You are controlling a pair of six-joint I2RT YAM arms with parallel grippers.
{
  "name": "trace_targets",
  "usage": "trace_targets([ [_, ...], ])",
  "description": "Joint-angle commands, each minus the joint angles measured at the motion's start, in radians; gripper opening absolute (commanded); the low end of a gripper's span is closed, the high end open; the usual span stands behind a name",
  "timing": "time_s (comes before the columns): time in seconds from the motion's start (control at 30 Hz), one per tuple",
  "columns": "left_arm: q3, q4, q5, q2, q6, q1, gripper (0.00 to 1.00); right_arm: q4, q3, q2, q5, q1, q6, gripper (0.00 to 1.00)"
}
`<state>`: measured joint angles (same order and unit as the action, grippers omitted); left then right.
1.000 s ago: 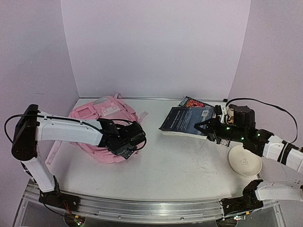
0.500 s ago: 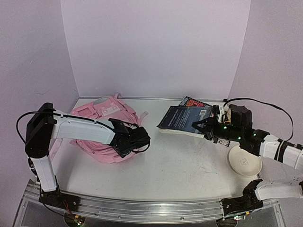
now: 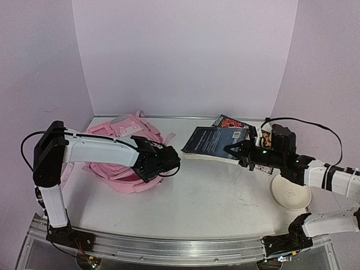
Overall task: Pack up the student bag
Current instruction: Pick up the largest pocket of the bag from the student bag.
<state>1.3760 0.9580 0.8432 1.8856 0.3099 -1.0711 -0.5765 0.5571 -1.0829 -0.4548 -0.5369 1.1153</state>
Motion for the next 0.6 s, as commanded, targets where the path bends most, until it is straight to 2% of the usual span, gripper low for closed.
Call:
trace_targets([
  [0.0, 0.125, 0.037, 0.027, -0.044, 0.002, 0.015, 0.02, -0.27, 0.012, -0.003, -0.103, 0.0, 0.033, 0.0],
  [0.3, 0.396, 0.147, 0.019, -0.04, 0.011, 0.027, 0.0, -0.336, 0.011, -0.031, -0.113, -0.056, 0.04, 0.0],
  [0.57, 0.648, 0.214, -0.086, -0.015, 0.023, 0.03, 0.0, -0.435, 0.033, -0.137, -0.052, -0.159, 0.053, 0.0],
])
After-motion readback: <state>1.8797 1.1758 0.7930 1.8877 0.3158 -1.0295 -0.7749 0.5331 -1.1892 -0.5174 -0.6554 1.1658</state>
